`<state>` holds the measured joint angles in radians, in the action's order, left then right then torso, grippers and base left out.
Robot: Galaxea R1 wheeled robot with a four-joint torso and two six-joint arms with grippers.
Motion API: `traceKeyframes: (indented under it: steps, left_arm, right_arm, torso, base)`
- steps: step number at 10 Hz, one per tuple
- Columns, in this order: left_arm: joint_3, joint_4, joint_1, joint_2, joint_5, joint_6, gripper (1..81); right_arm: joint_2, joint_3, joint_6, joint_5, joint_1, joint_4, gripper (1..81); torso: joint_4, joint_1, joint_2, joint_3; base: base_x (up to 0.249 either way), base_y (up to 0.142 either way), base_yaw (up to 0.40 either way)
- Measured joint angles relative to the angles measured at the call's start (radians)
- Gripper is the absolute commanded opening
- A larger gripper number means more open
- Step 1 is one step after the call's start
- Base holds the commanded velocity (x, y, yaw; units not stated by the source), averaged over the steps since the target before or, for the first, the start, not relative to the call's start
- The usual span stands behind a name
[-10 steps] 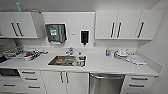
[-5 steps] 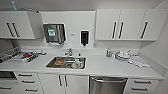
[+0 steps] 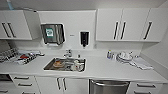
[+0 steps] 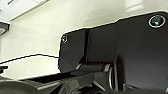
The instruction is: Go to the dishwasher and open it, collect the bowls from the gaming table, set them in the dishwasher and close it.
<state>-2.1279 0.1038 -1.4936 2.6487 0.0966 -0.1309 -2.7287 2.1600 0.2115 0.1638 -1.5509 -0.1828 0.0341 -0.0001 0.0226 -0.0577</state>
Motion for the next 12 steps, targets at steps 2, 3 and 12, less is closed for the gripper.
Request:
traceKeyframes:
  steps: [2, 3, 12]
  left_arm:
    - [0.000, 0.000, 0.000, 0.000, 0.000, 0.000, 81.1]
    - [0.000, 0.000, 0.000, 0.000, 0.000, 0.000, 81.1]
    - [-0.001, 0.000, -0.001, 0.005, -0.001, 0.000, 81.1]
  right_arm:
    - [0.000, 0.000, 0.000, 0.000, 0.000, 0.000, 81.1]
    - [0.000, 0.000, 0.000, 0.000, 0.000, 0.000, 81.1]
    - [0.000, 0.000, 0.000, 0.001, 0.007, 0.000, 81.1]
  torso:
    - [0.000, 0.000, 0.000, 0.000]
    - [0.000, 0.000, 0.000, 0.000]
    - [0.000, 0.001, 0.000, 0.000]
  base:
    - [0.133, 0.000, 0.000]
    - [0.133, 0.000, 0.000]
    - [0.048, 0.000, 0.000]
